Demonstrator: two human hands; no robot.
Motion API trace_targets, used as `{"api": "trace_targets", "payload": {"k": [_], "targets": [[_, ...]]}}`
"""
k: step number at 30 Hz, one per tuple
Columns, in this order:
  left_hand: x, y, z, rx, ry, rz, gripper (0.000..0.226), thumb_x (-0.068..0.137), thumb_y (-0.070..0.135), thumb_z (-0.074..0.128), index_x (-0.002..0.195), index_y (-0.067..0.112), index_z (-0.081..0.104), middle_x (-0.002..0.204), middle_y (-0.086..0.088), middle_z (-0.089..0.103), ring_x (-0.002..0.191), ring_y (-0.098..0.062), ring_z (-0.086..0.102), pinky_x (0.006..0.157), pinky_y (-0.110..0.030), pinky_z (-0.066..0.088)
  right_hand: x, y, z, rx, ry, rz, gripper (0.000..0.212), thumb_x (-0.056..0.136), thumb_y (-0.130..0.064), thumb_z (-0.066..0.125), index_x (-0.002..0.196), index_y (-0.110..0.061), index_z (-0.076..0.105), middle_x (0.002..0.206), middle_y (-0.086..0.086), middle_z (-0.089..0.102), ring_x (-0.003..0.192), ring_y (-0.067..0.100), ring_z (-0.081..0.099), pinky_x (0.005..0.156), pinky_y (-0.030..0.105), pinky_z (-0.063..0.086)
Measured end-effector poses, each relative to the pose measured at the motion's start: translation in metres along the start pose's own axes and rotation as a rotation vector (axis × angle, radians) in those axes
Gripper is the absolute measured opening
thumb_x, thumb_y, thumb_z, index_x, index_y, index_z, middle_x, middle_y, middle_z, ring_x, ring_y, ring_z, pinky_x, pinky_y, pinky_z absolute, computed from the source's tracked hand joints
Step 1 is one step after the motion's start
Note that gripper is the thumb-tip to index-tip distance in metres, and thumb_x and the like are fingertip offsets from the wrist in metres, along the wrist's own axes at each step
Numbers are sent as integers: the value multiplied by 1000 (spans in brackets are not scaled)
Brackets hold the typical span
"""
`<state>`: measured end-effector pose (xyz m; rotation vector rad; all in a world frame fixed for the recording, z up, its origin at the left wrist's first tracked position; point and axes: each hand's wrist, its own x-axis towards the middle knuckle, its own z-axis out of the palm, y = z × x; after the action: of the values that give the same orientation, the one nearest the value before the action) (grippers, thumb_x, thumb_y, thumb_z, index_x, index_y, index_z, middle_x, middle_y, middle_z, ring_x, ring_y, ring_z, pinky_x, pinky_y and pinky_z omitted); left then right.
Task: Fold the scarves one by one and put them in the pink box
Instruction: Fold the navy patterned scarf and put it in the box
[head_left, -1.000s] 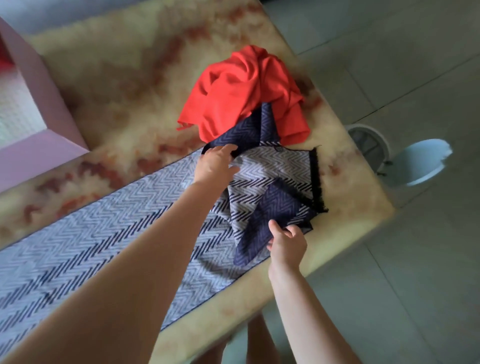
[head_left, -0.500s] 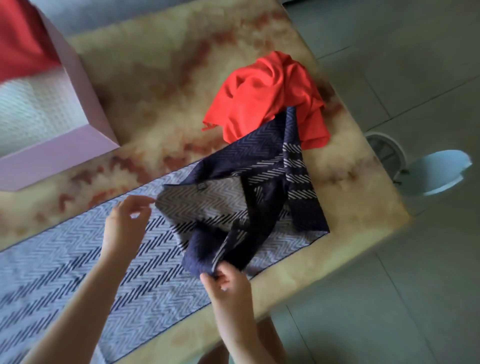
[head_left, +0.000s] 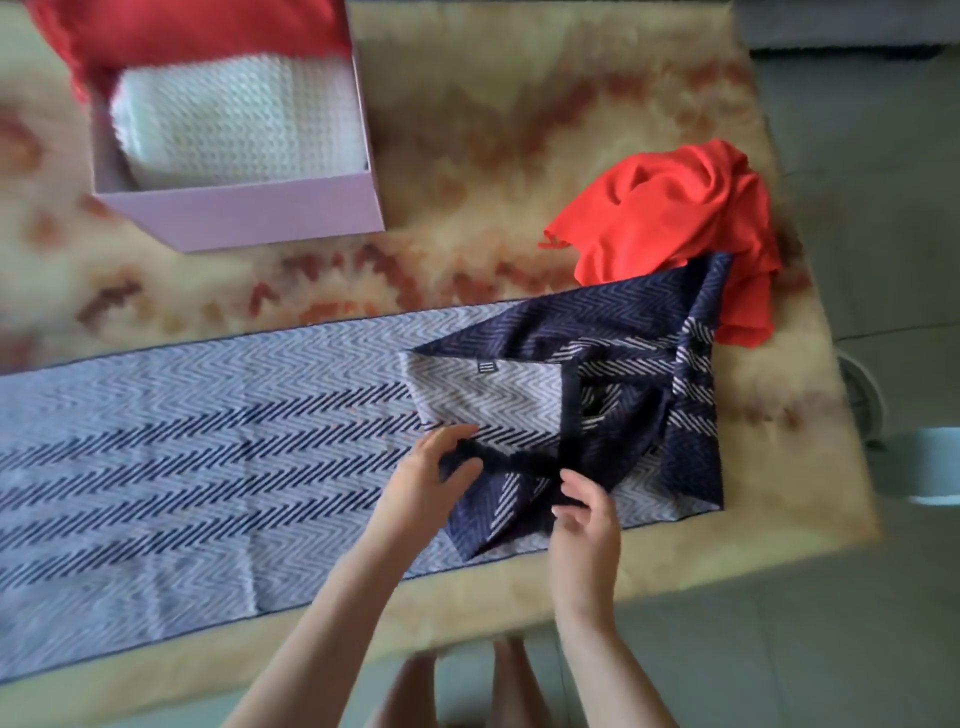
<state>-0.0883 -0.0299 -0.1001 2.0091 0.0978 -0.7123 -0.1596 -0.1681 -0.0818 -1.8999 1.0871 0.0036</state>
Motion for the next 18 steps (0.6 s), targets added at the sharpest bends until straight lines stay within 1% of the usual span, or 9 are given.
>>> {"api": "trace_targets", "payload": {"k": [2, 3, 4, 6, 8, 10, 13, 16, 18], "targets": [[2, -1, 15, 222, -109, 123, 53, 83, 27, 68, 132, 24, 50, 131, 2, 53, 125, -16, 45, 105, -30, 34, 23, -7, -10, -69, -6, -137, 56, 76, 21, 36, 110, -13, 63, 110, 6, 57, 85, 18, 53, 73, 3, 37], [2, 0, 20, 363, -128, 154, 59, 83, 31, 67, 136, 26, 44, 136, 4, 47, 130, -18, 38, 107, -31, 29, 36, -11, -13, -128, -31, -239, 59, 74, 23, 35, 111, -13, 63, 110, 6, 55, 88, 19, 52, 77, 4, 37], [2, -1, 23, 485, -120, 161, 63, 83, 33, 66, 139, 28, 39, 139, 6, 41, 131, -18, 33, 106, -31, 26, 48, -15, -15, -205, -65, -349, 62, 72, 25, 35, 111, -13, 64, 111, 6, 53, 93, 21, 51, 83, 10, 39], [3, -1, 27, 611, -35, 143, 65, 83, 31, 66, 140, 28, 34, 138, 4, 34, 130, -19, 31, 104, -32, 28, 75, -21, -18, -381, -153, -544, 68, 69, 27, 35, 115, -13, 65, 116, 6, 51, 103, 23, 47, 93, 25, 40], [6, -7, 27, 607, 42, 98, 63, 83, 26, 66, 138, 26, 35, 133, 2, 39, 125, -20, 35, 102, -34, 36, 103, -29, -20, -564, -272, -671, 75, 65, 28, 36, 120, -15, 64, 124, 7, 49, 107, 25, 43, 97, 29, 38], [6, -13, 24, 580, 64, 69, 55, 83, 22, 67, 132, 24, 42, 122, 1, 48, 118, -22, 41, 97, -35, 40, 129, -37, -19, -727, -396, -770, 76, 65, 28, 39, 122, -16, 63, 132, 9, 47, 109, 29, 41, 98, 35, 39], [0, -18, 22, 554, 135, 95, 31, 77, 16, 72, 106, 18, 61, 104, -4, 56, 104, -28, 49, 84, -39, 44, 153, -45, -15, -920, -547, -923, 70, 70, 24, 49, 122, -21, 64, 139, 6, 41, 118, 29, 38, 99, 41, 41], [-7, -26, 21, 449, 184, 72, 21, 69, 9, 78, 86, 12, 66, 96, -9, 55, 94, -32, 53, 80, -43, 48, 163, -55, -12, -964, -627, -943, 51, 79, 13, 56, 113, -22, 68, 141, 0, 40, 123, 24, 35, 96, 39, 42], [-15, -30, 24, 358, 228, 120, 23, 65, 5, 79, 82, 11, 64, 99, -8, 57, 94, -30, 53, 87, -36, 45, 168, -63, -11, -930, -659, -951, 29, 81, 2, 64, 96, -21, 74, 135, 0, 48, 122, 23, 36, 100, 41, 39]]}}
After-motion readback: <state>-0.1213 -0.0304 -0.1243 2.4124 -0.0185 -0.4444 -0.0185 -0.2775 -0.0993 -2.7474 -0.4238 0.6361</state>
